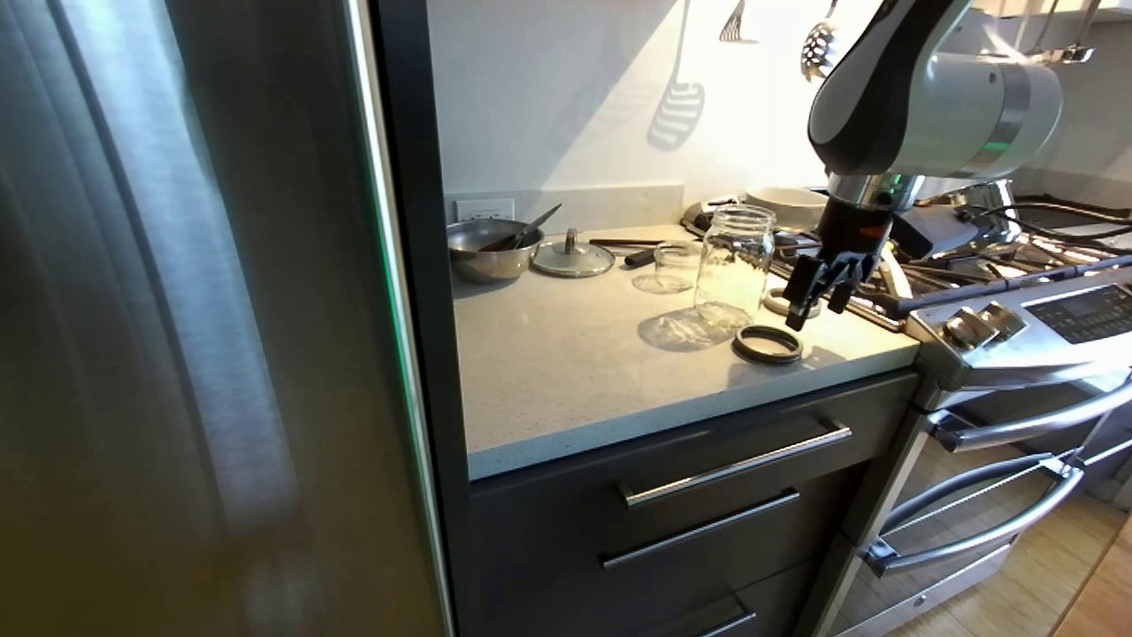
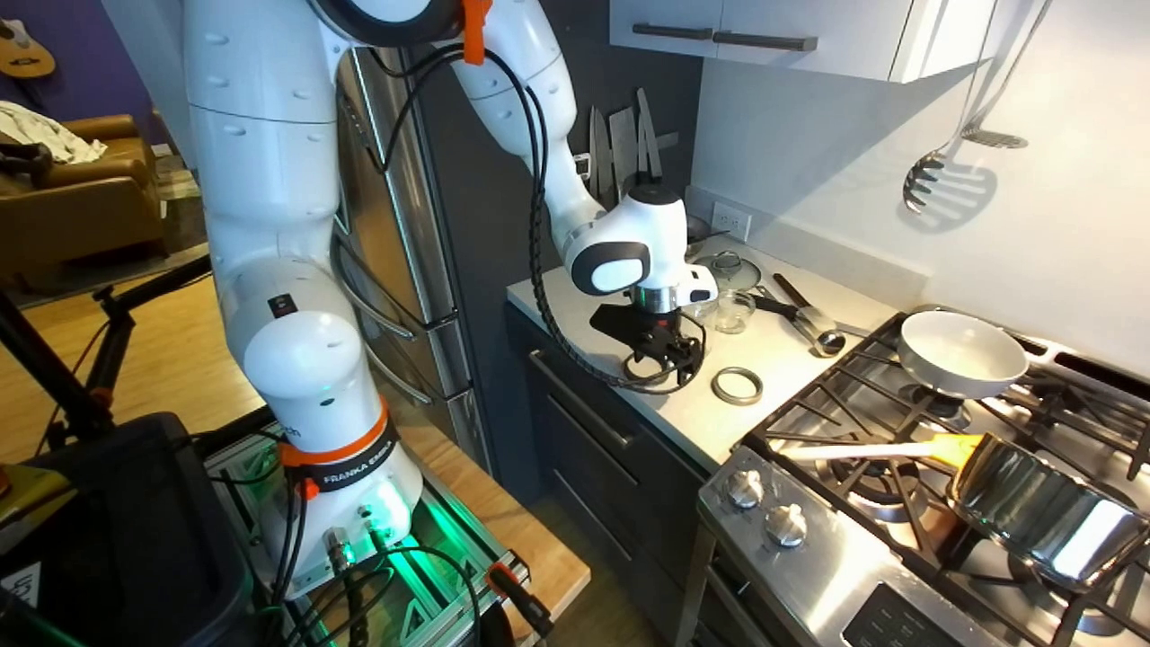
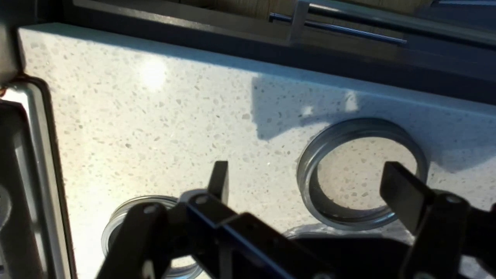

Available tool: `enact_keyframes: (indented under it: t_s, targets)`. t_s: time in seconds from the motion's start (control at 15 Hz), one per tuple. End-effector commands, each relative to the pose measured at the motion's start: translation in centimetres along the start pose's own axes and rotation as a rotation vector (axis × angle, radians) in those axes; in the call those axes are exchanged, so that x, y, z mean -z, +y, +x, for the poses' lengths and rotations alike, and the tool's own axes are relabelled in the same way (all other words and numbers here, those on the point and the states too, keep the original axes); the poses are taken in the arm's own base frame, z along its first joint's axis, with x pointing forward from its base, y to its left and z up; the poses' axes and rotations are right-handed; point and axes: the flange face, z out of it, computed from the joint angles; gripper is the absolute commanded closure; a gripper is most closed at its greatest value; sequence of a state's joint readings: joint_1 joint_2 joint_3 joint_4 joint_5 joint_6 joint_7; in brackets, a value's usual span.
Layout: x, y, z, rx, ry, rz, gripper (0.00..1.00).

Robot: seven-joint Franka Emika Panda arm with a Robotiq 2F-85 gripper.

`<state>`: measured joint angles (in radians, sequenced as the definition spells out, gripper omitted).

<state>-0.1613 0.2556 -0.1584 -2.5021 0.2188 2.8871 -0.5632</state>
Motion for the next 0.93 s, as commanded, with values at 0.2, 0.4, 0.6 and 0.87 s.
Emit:
enact_keyframes:
  t_s: [0.2, 0.4, 0.6, 0.87]
  targets:
    - [-2.4, 0.3, 1.9, 0.000, -0.006, 0.000, 0.21]
    - [-3.5, 0.0, 2.2, 0.006, -0.020, 0.002, 0.16]
    - [-4.1, -0.1, 2.4, 0.007, -0.028, 0.003, 0.17]
    - [-3.6, 0.0, 2.4, 0.002, -0.020, 0.003, 0.45]
